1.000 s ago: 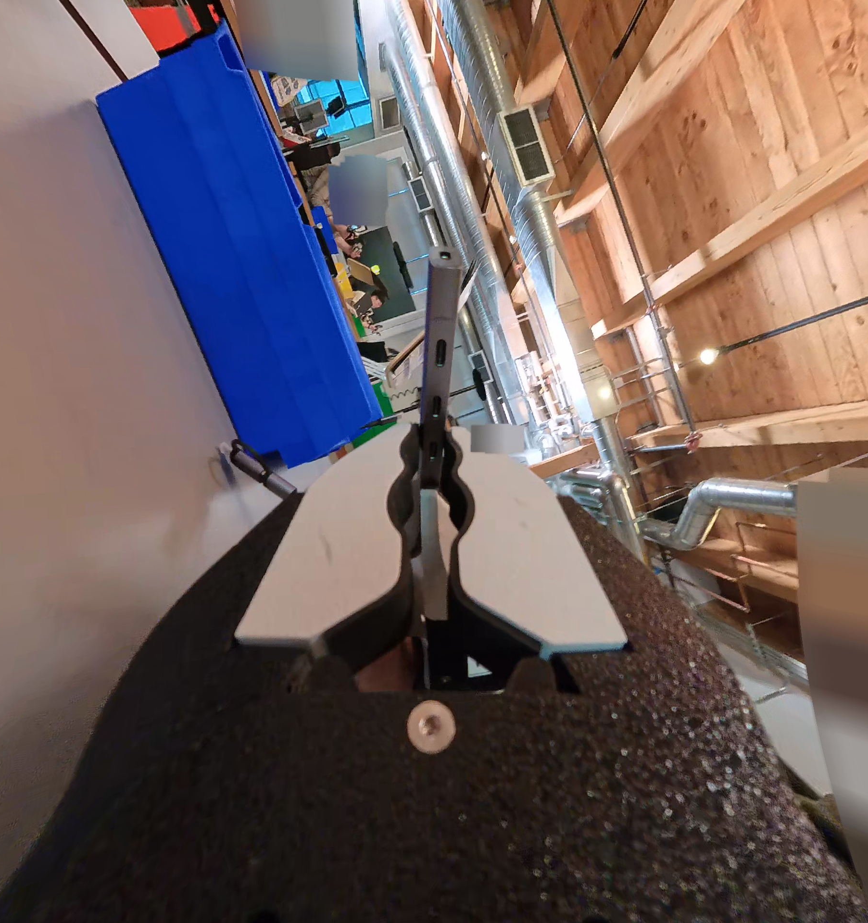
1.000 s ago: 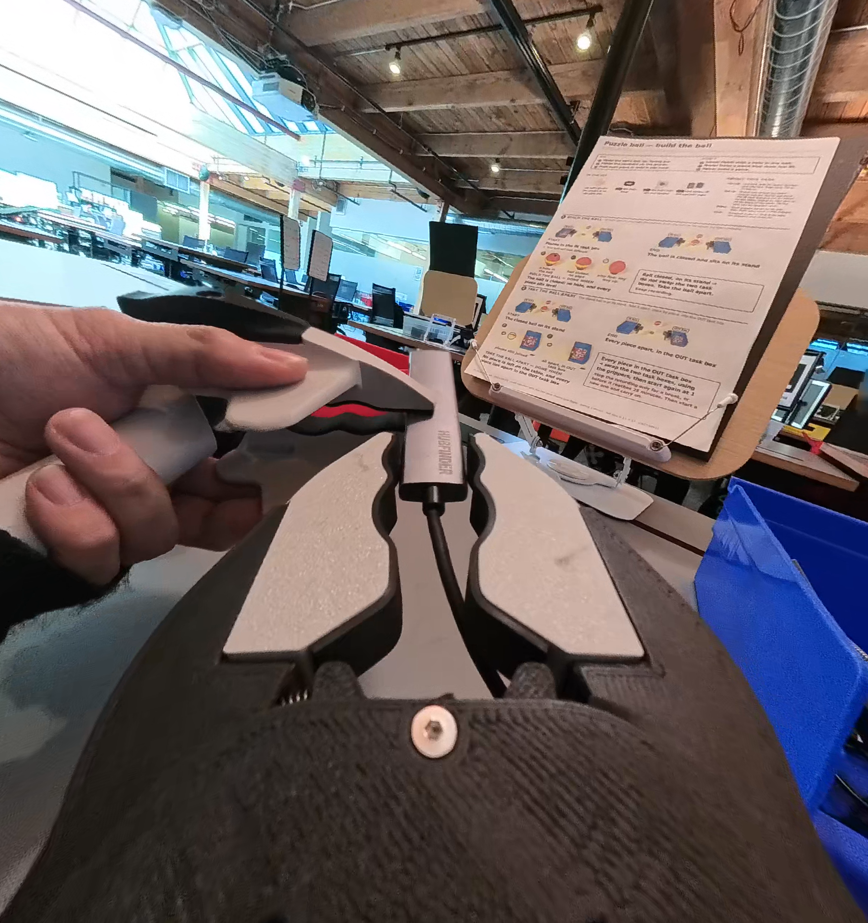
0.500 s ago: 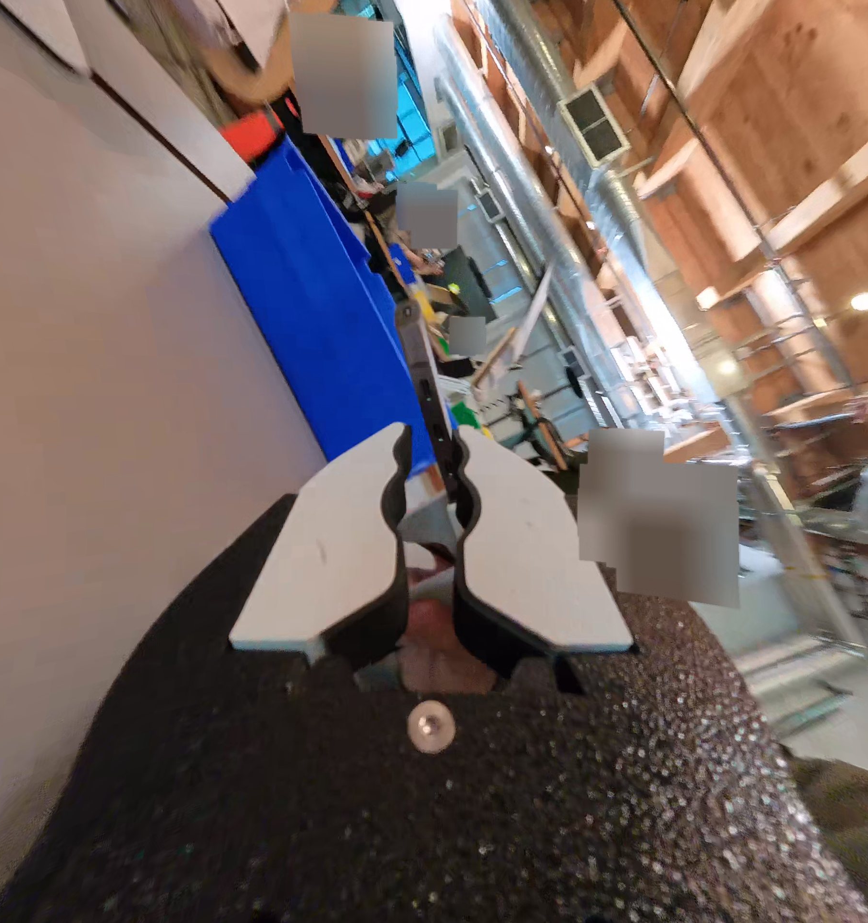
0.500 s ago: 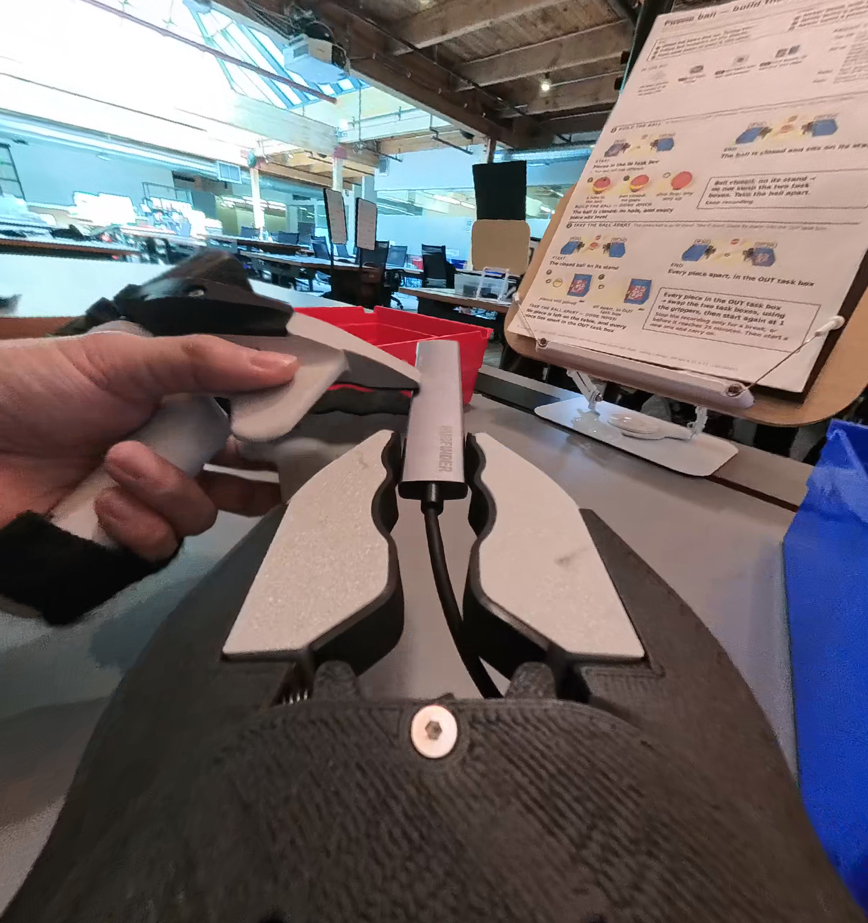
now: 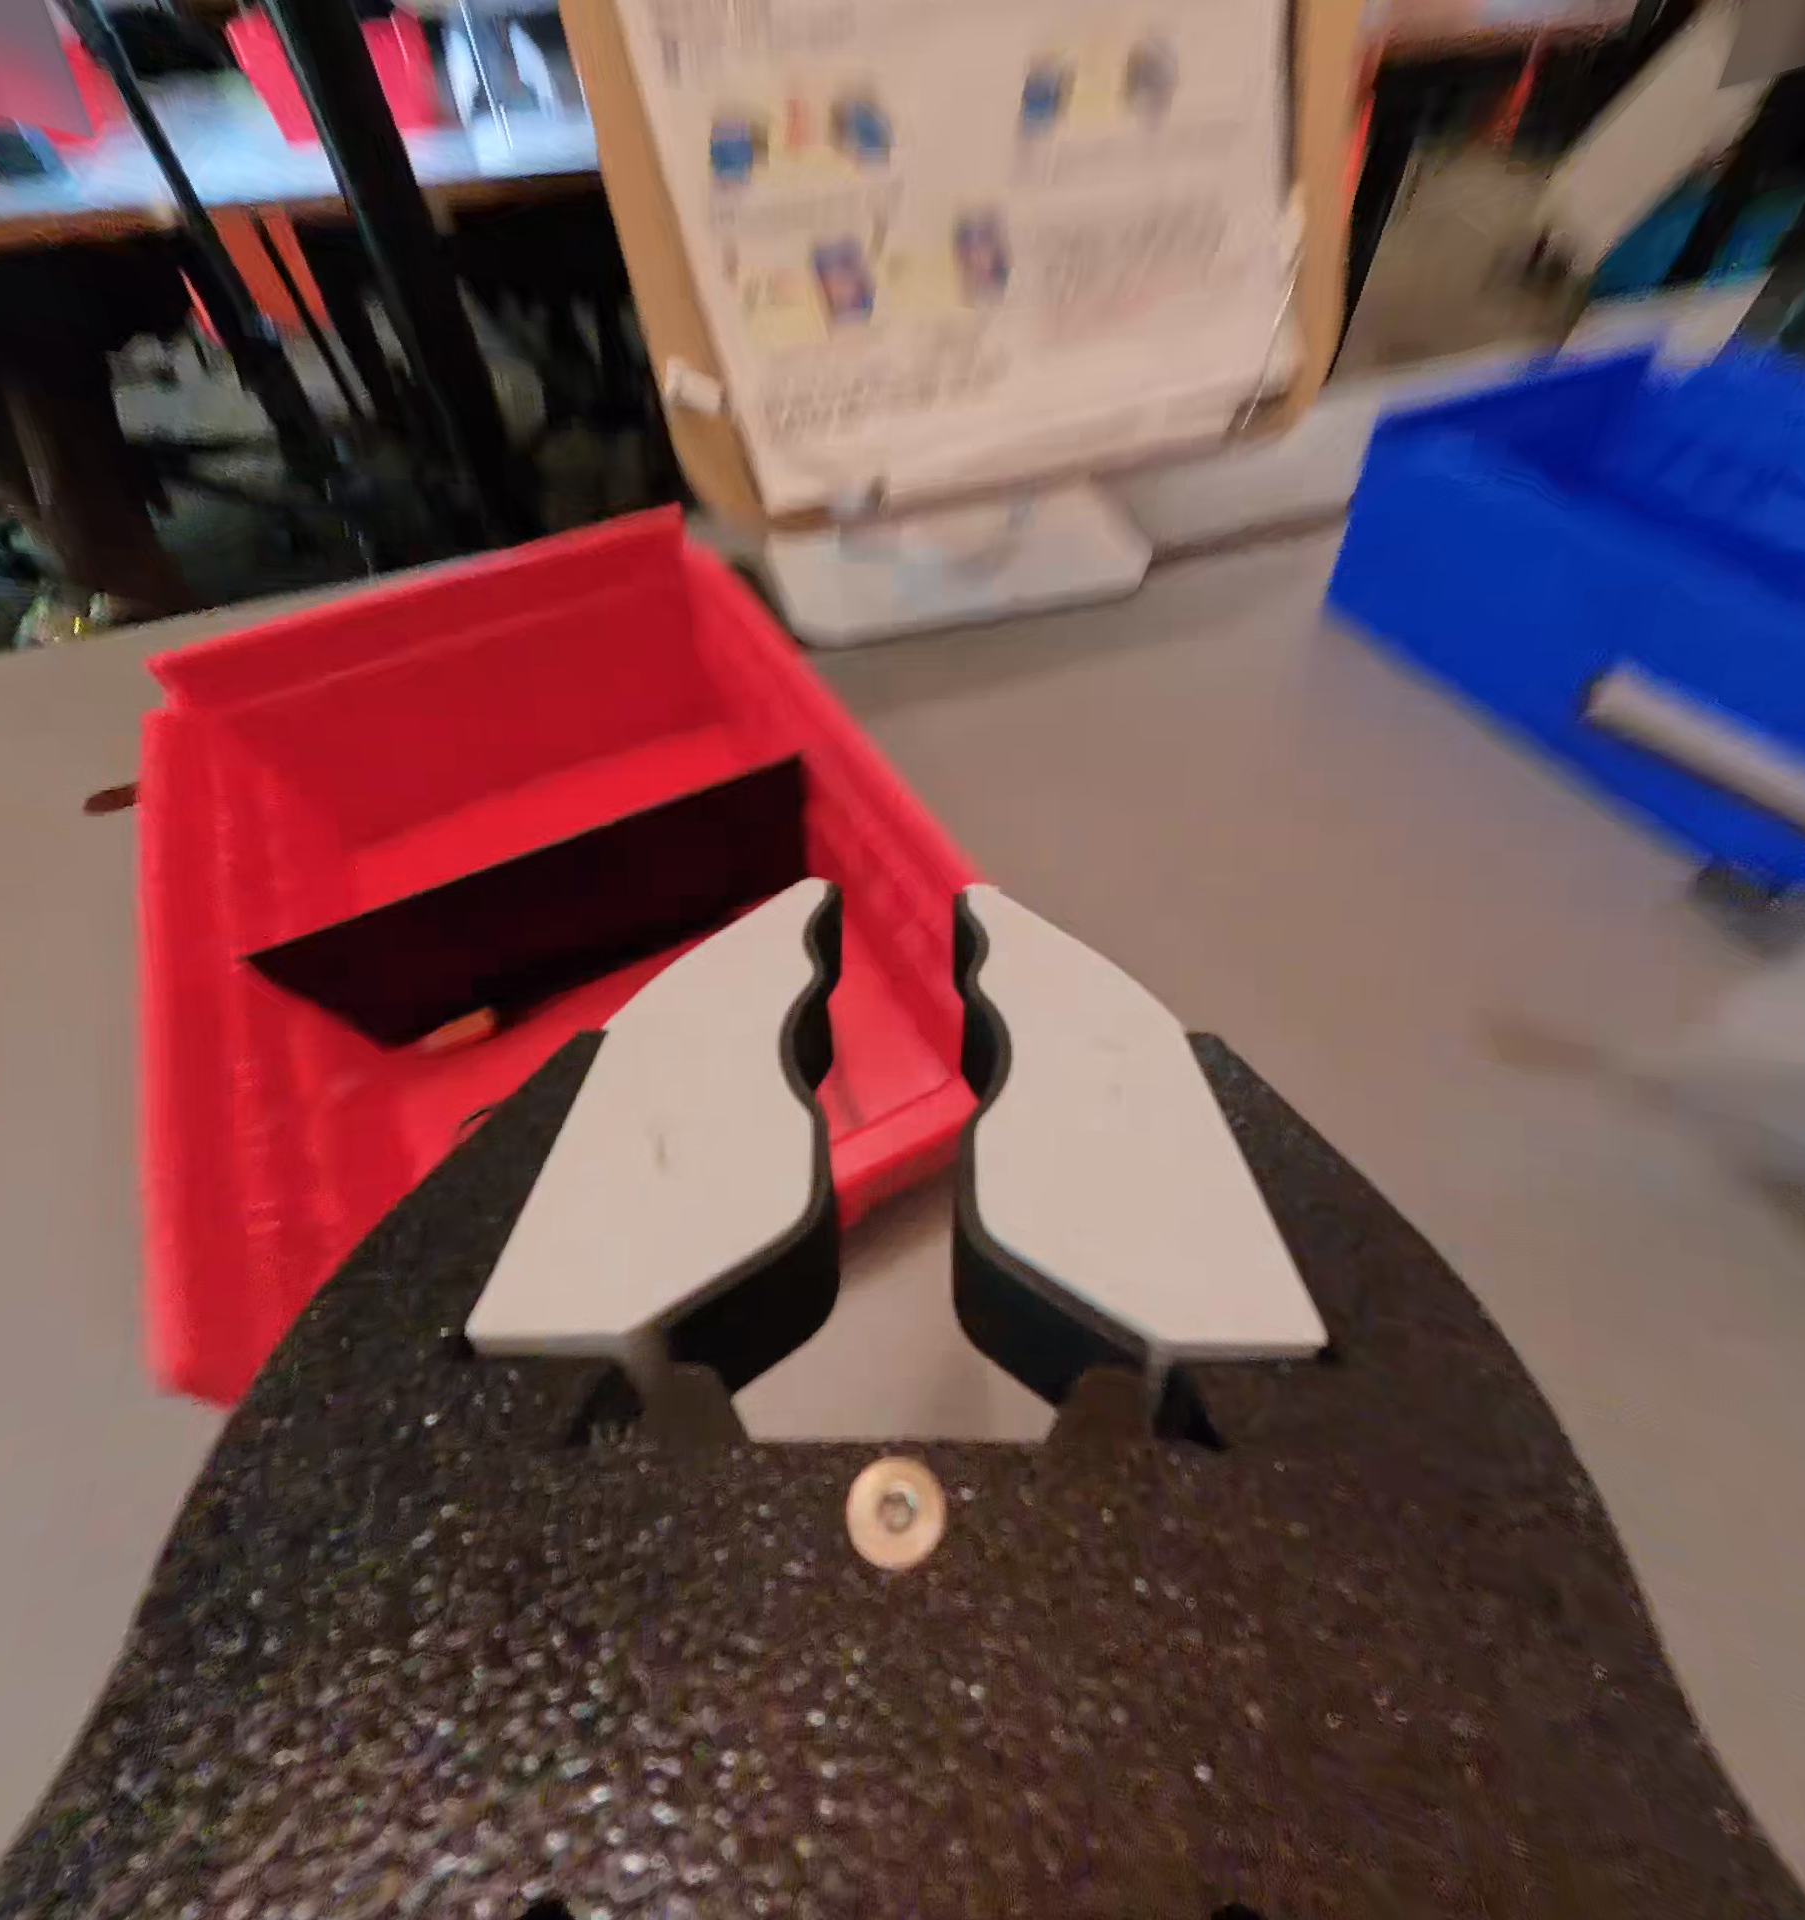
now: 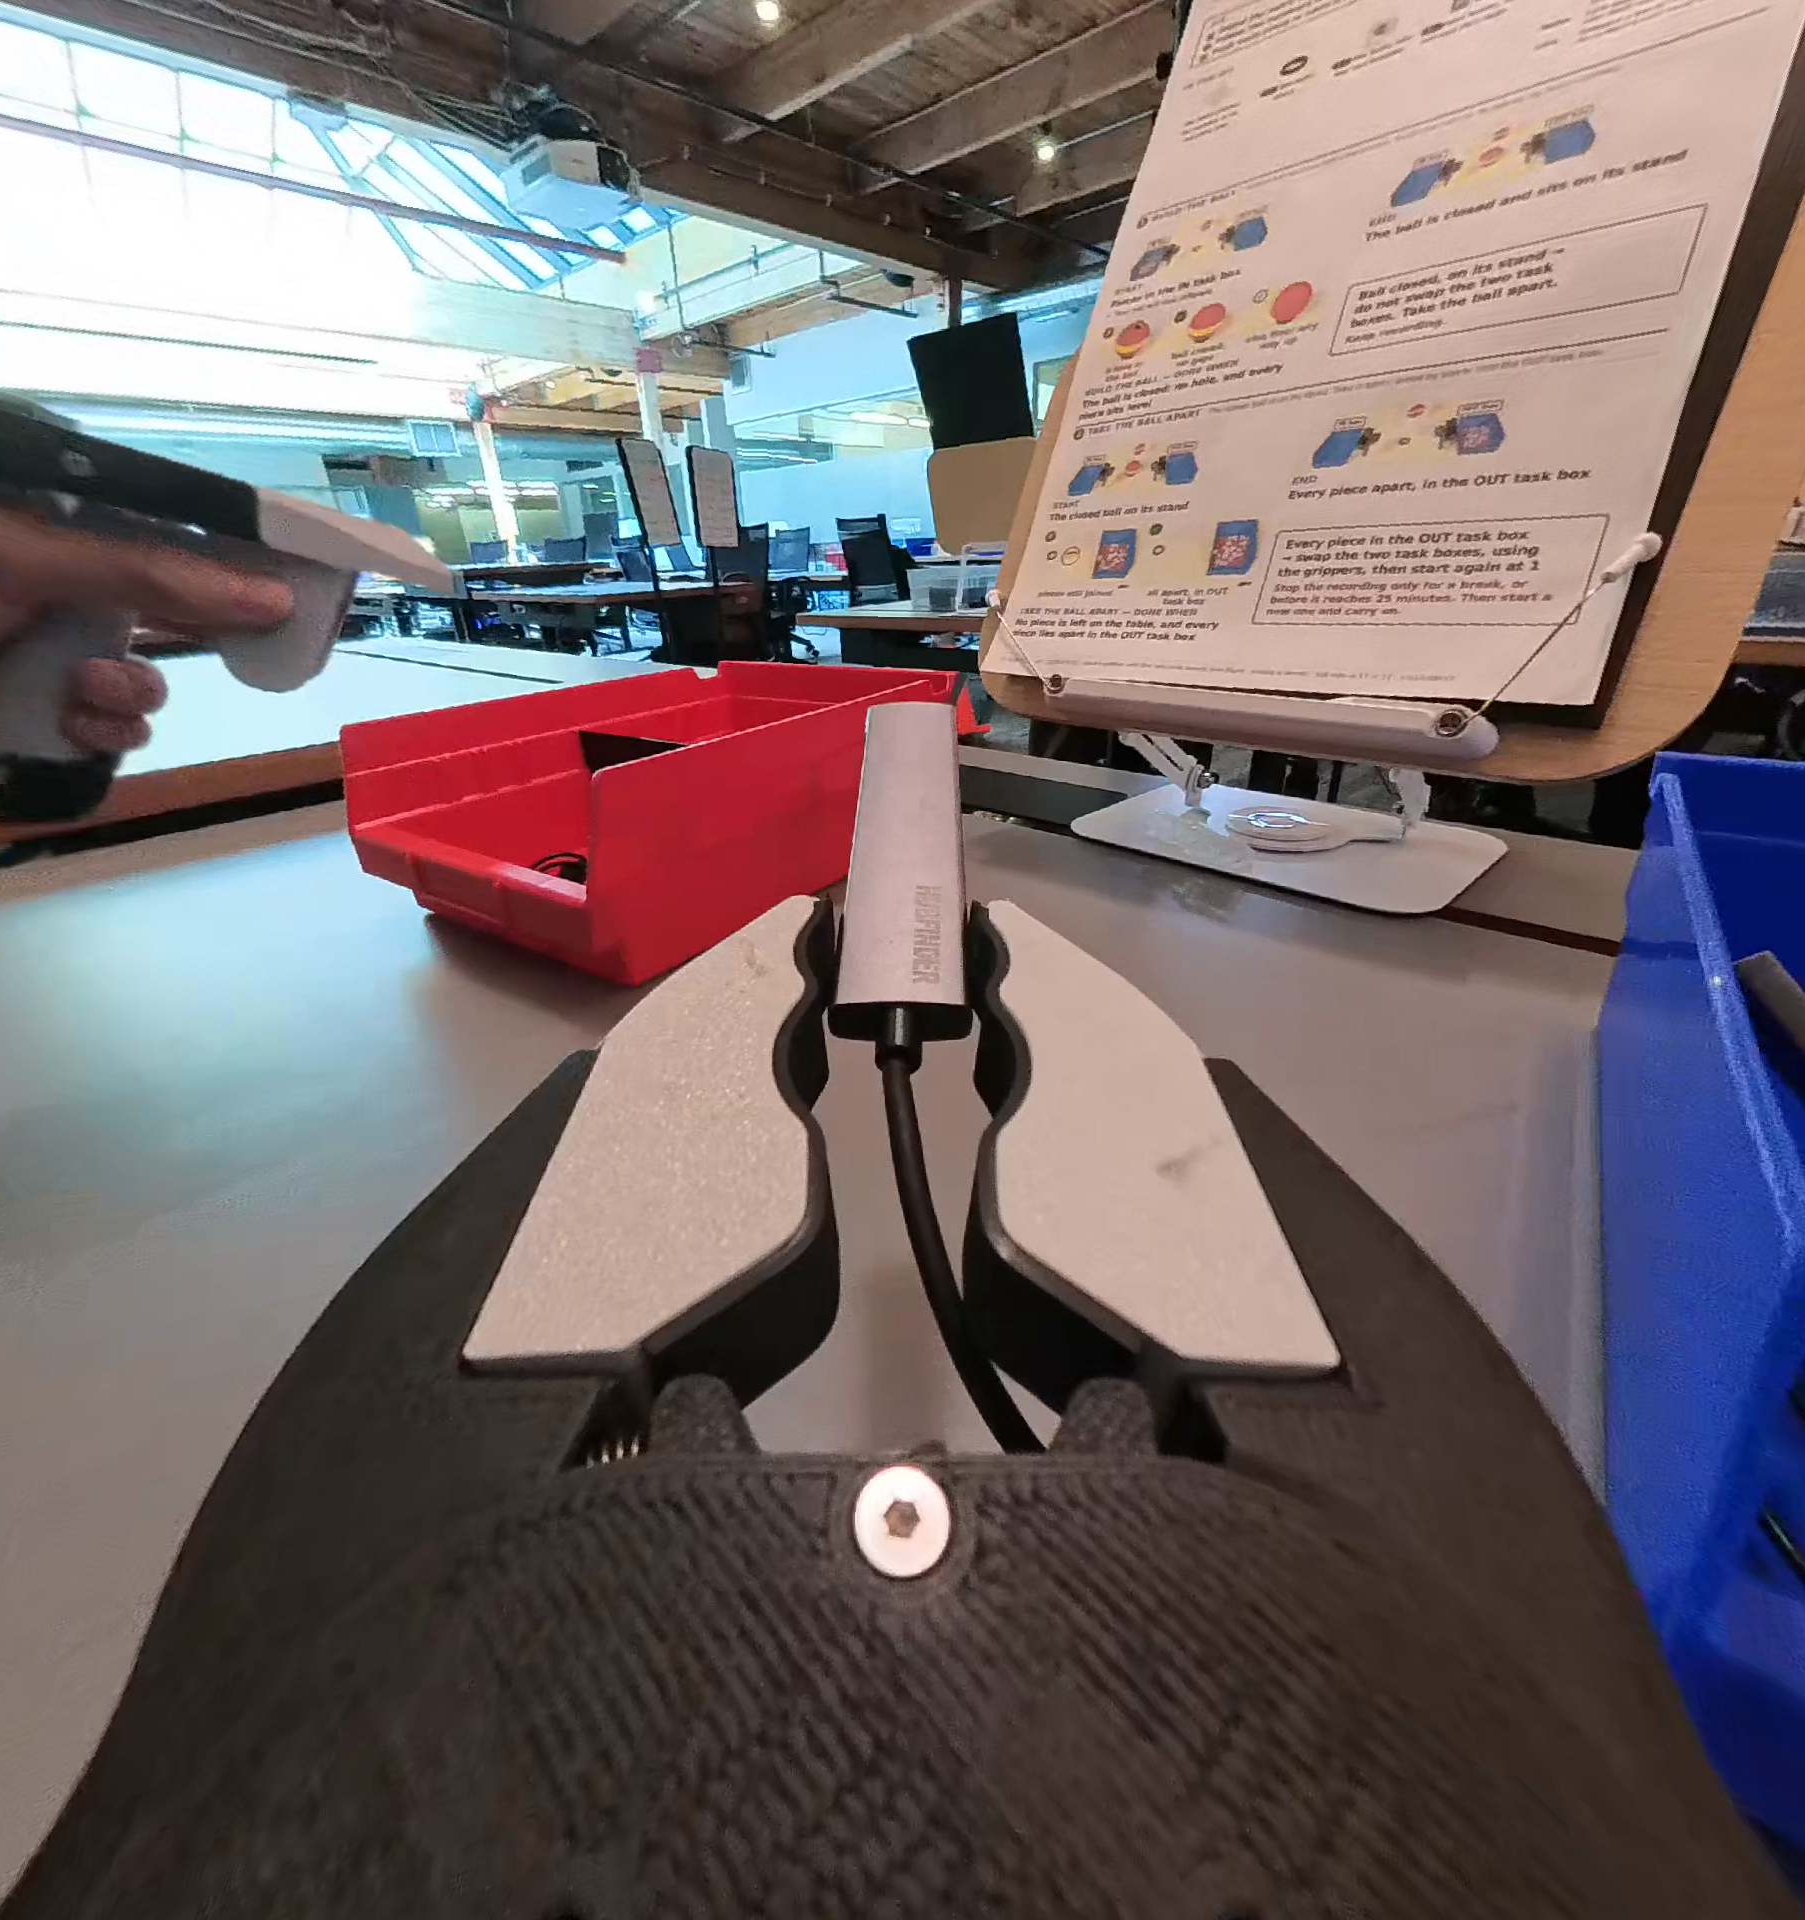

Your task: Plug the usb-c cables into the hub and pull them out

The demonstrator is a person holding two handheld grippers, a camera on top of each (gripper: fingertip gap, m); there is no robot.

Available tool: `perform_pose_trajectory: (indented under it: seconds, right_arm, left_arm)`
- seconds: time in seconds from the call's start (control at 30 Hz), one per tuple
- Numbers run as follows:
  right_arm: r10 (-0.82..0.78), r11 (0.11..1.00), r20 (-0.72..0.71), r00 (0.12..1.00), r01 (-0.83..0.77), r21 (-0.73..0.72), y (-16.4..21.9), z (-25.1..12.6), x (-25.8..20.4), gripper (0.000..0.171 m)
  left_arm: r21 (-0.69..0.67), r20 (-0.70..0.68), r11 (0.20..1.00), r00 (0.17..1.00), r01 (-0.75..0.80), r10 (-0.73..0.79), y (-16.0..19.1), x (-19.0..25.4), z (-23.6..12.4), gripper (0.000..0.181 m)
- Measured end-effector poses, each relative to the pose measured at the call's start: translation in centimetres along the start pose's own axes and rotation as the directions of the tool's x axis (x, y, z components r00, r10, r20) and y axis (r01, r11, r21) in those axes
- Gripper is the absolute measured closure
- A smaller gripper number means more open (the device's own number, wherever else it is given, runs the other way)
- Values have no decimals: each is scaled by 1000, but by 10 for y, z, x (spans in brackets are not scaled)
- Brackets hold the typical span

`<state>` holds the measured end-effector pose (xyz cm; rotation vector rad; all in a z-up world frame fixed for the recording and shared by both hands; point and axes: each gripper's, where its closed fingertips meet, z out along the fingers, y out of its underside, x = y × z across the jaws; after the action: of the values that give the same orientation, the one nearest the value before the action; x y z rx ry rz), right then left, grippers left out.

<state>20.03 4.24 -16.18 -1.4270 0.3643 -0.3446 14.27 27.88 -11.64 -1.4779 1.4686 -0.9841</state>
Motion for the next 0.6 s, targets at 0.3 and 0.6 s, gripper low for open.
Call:
perform_pose_trajectory:
  seconds: [0.3,0.6]
  right_arm:
    - [-25,1000,37,999,25,-17,3,5,-7,146]
    - [-8,1000,45,999,8,6,-1,2,-6,146]
  left_arm:
    - [-661,-304,634,916,-401,263,95,-50,81,155]
    - [-815,-316,426,917,-393,243,133,-66,101,177]
